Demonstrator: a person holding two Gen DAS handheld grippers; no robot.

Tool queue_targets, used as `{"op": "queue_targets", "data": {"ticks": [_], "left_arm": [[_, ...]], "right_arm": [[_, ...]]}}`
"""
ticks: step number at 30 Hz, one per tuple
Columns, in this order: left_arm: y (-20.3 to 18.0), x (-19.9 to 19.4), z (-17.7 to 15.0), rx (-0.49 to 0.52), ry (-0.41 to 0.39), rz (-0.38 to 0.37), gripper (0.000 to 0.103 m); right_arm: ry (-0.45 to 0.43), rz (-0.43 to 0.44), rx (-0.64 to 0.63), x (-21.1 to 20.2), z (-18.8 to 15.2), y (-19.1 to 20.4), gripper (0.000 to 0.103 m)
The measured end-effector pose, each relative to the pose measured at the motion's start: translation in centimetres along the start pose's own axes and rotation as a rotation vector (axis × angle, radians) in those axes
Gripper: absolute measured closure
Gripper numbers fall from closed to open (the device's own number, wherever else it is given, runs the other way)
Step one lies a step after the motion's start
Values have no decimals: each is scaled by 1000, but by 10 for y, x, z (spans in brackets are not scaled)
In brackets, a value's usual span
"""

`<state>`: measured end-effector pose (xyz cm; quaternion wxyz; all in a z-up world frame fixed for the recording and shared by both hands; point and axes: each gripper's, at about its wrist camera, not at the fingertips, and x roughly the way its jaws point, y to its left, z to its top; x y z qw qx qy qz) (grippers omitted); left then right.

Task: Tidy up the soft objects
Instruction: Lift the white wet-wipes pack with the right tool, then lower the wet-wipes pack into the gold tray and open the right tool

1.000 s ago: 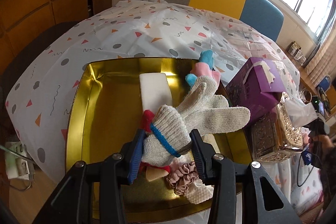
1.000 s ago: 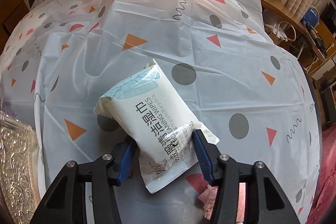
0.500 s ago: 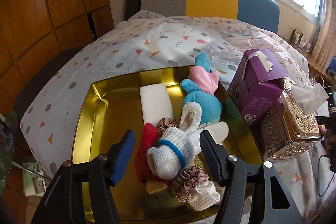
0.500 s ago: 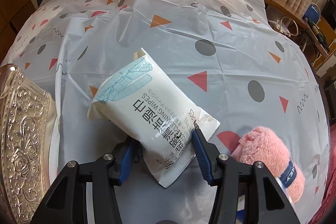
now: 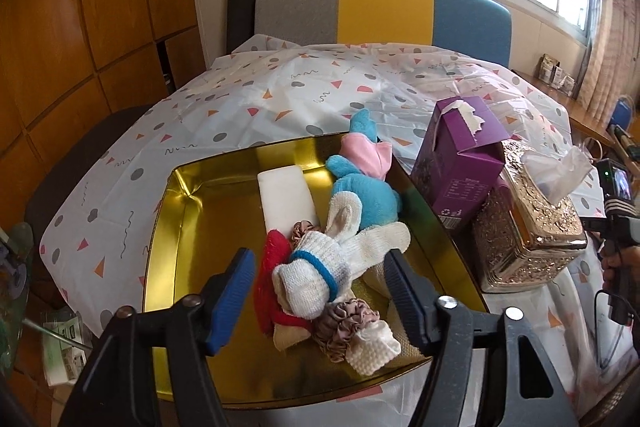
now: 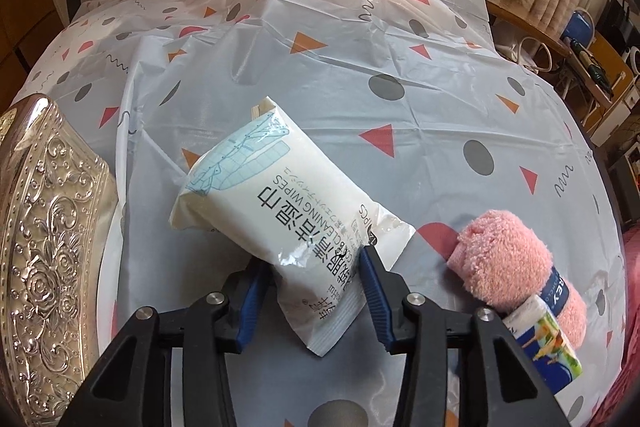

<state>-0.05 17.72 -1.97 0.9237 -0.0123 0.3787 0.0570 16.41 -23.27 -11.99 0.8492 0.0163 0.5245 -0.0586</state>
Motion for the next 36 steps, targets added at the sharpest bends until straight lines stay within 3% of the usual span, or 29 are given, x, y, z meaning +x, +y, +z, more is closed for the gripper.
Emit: {"op": "queue_targets", "data": {"ticks": [8,18,24,29,36], "left_arm": [[3,0,-5,-1,8,-7,33],[3,3,-5,-4,13,-20,33],[4,3,-5,-6,16,-15,33],[10,1,-5,-17,8,-5,33],[21,-2,-8,-32,6,5,33]], "right_arm": [[2,15,34,-8,4,1,76],[-16,95,105,-22,19,-8,80],[-54,108,109,-39,45,-7,80],[-131,136,57,-74,78,20,80],[-271,202,-104,-139,112,96,80]]}}
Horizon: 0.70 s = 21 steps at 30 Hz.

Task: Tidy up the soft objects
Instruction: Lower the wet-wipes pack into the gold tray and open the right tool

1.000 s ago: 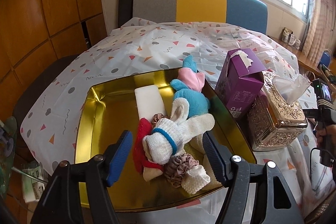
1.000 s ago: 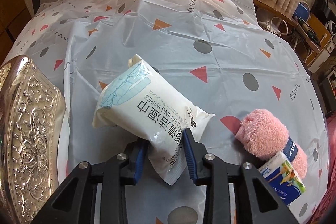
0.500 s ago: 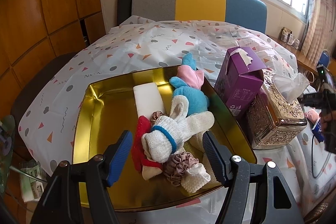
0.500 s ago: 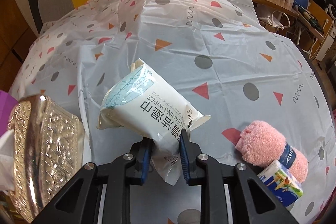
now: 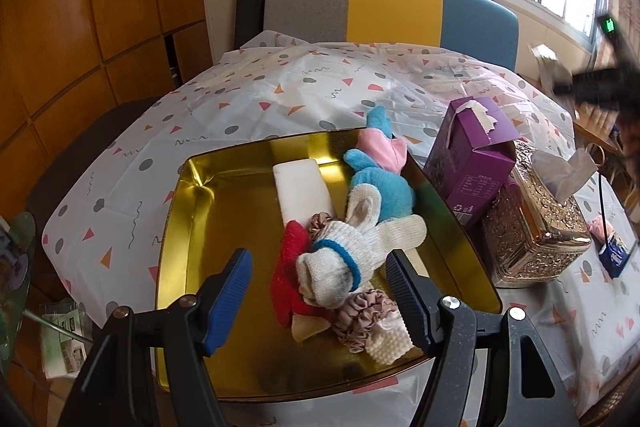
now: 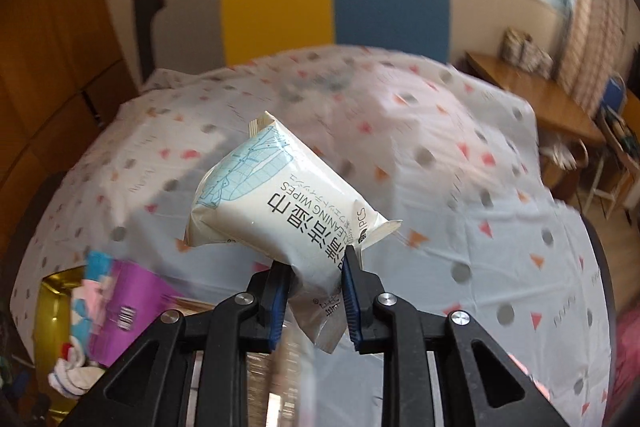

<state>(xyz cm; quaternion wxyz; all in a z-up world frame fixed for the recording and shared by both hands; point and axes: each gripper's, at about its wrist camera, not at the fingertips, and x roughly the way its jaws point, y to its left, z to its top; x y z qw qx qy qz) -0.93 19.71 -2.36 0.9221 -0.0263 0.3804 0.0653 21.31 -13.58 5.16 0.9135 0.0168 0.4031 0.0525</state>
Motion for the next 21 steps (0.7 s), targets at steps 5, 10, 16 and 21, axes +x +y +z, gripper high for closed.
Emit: {"op": "queue_targets", "data": {"ticks": [5,10,16,21], "left_arm": [[8,-2,-2,-19,-5,13,33],[19,-2,-5,-43,-4,26,33],[40,-3,-11,-88,4,58,33],[56,-2,-15,-123,8,83,33]], "right_arm": [[-66,105,-125,-25,15,74,80],[-56,242,-271,-33,-2,152,79],[73,347,-457,-5,-59,233,79],[202,364,-512,38,-97,274,79]]}}
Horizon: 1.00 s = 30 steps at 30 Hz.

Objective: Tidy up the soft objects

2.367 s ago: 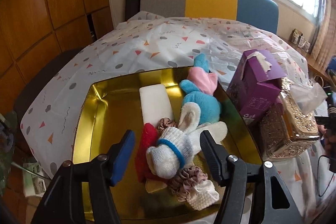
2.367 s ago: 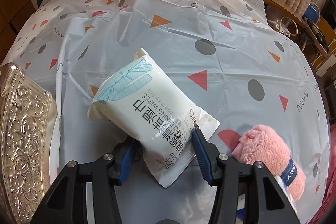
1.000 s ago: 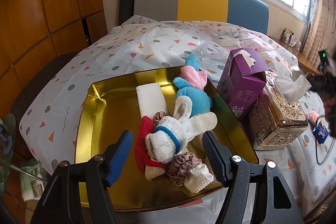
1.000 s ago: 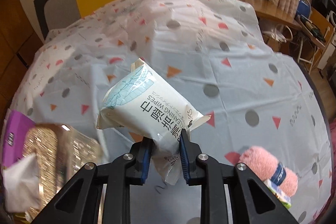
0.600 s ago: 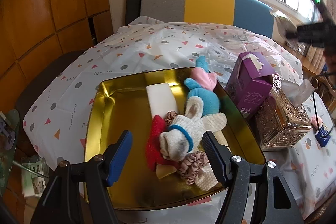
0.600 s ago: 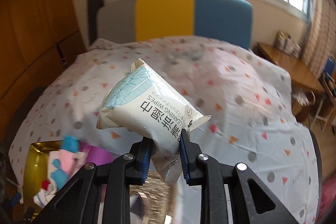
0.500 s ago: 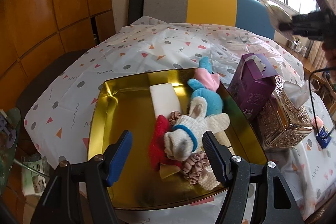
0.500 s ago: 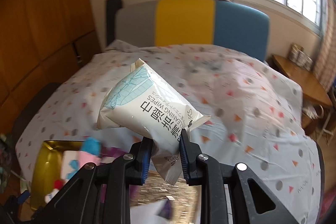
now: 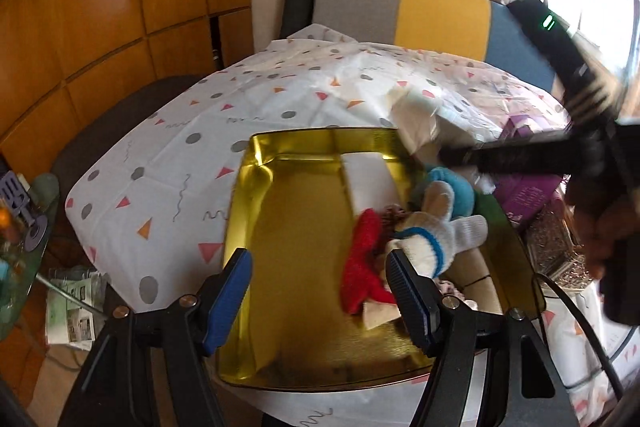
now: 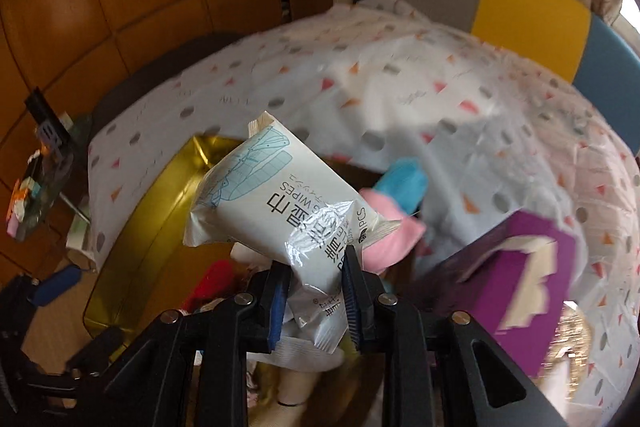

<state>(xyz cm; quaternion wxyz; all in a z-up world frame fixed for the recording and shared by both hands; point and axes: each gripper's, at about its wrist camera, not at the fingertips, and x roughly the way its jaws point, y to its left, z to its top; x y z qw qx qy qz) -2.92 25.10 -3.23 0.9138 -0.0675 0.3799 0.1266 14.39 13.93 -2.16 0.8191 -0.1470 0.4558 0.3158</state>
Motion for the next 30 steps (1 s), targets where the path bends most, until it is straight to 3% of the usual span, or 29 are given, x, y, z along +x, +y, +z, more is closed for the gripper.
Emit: {"op": "queue_targets", "data": {"ticks": [4,10,20,30], "left_arm": [[4,1,0,-12,1,4,33],[5,2,0,-14,-2,6,33],[0,-5,0,5,-23,14,33],[-9,-12,1,32,-41,13,33]], "right_arm": [[62,16,-30,34,-3,14,71],[99,86,-6,42,-10,21,65],[15,87,33,14,-26,18,62],[-128,-30,85,-31,-46,5,62]]}}
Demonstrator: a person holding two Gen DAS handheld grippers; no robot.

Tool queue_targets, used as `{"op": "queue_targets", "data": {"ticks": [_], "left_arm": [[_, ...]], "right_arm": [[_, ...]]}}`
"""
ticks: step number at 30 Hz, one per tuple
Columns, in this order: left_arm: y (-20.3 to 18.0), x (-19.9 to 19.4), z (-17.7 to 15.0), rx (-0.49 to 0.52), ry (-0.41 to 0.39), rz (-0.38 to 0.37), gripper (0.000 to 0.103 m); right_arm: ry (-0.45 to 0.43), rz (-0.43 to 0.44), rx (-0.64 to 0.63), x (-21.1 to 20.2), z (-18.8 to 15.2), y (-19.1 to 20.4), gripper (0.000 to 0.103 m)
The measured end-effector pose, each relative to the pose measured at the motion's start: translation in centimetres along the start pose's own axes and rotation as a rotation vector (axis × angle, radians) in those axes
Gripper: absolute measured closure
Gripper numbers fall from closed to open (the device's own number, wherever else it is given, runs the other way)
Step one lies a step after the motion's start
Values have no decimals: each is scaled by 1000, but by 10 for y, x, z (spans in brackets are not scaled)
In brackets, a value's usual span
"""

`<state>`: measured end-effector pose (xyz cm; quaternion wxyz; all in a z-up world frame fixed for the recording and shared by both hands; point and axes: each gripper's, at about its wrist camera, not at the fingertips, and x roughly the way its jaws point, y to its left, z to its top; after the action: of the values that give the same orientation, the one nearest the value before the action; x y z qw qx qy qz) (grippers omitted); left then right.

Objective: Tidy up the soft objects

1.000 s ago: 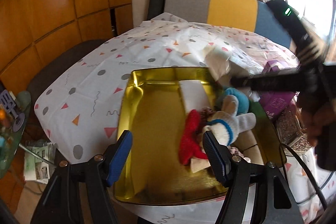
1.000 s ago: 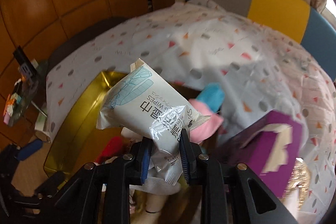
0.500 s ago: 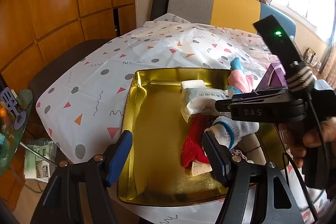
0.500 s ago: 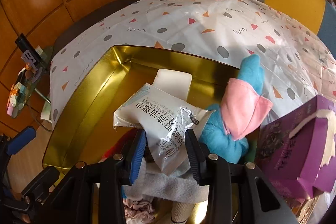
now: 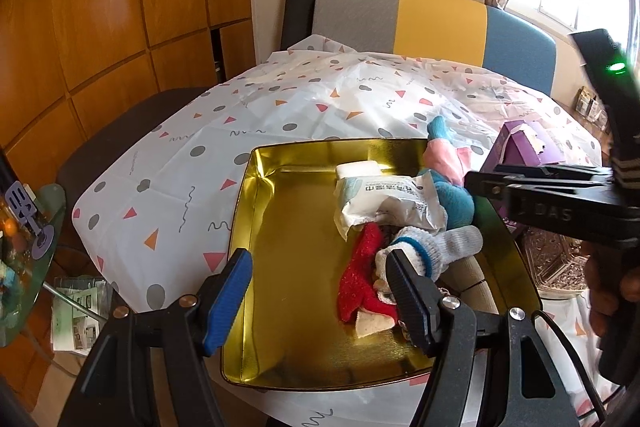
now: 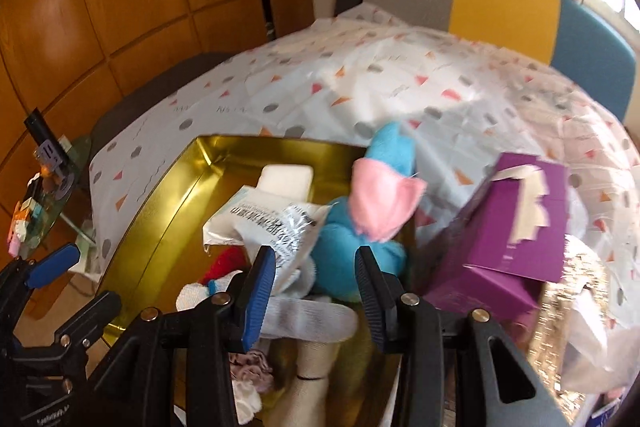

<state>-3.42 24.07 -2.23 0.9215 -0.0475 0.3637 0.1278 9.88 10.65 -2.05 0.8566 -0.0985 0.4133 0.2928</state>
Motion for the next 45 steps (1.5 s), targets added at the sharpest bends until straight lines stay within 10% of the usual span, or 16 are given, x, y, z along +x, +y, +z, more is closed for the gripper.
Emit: {"op": "queue_targets", "data": {"ticks": [28,45], "left_arm": [[-42,-7,0,116,-12,-32,33],[-64,-11,2,166,-23,-73,33]], "right_arm": [[-209,-291,172,-117,-59,-128,62],[-246,-664,690,-201,-171,-306,62]]}}
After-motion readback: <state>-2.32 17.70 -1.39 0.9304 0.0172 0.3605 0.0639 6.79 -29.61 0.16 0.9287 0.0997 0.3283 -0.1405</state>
